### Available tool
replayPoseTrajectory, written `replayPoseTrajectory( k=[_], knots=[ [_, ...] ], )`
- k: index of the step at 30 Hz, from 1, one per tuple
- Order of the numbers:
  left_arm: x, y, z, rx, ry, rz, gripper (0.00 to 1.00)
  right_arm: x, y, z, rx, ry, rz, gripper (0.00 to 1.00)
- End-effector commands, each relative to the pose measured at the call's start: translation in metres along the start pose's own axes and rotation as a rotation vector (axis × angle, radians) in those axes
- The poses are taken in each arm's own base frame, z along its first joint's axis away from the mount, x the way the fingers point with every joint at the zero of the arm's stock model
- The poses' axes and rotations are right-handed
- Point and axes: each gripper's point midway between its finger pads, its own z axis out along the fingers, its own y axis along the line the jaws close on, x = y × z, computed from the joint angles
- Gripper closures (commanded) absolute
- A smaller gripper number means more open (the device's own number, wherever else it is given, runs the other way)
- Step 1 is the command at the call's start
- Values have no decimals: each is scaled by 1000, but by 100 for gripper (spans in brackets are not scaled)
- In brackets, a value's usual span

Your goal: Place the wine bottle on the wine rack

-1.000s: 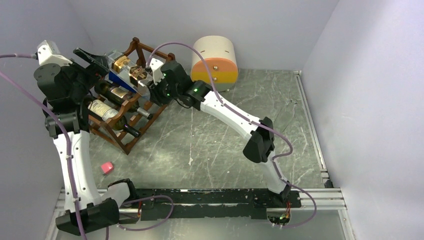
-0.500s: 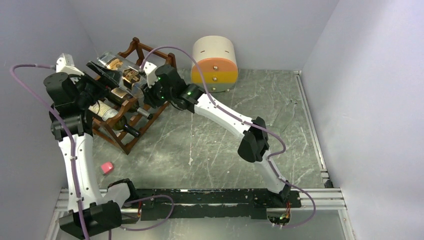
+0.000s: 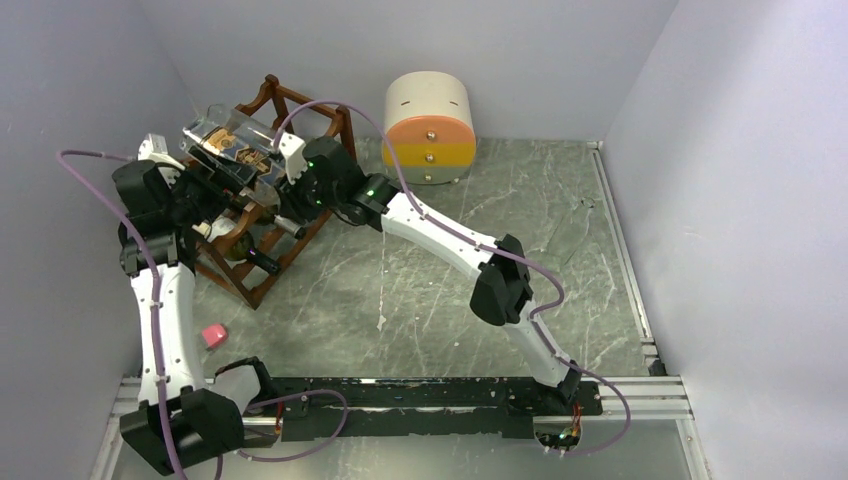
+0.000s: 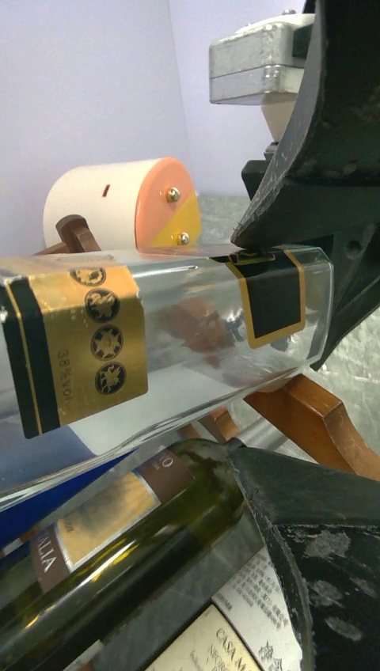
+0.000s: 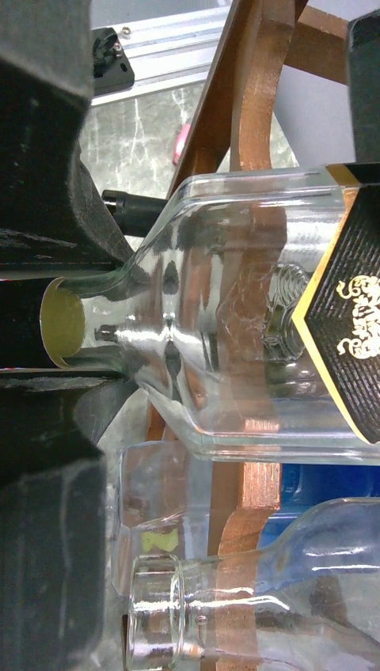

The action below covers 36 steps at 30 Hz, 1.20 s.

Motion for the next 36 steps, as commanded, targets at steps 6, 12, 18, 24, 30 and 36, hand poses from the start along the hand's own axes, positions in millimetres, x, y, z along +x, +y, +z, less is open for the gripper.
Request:
replayPoseTrajectory(
  k=[6,12,18,24,30,36],
  knots=[
    [-9,-3,9,79,-65,-100,14,-98,23,-23,-86,-308,-56,100],
    [-14,-9,10,125,-98,-113,15,-95,28,-21,-120,-300,-56,100],
    [-20,-9,12,121,-115,-106,53,-93,28,-20,-116,-292,-36,75],
    [-40,-11,7,70,-170,-77,78,-94,19,-26,-68,-304,-1,42],
    [-57,-7,7,14,-200,-98,80,-94,13,-29,-41,-303,8,28],
    [-72,6,15,-26,-209,-129,79,-106,9,-53,1,-371,-4,13]
  ],
)
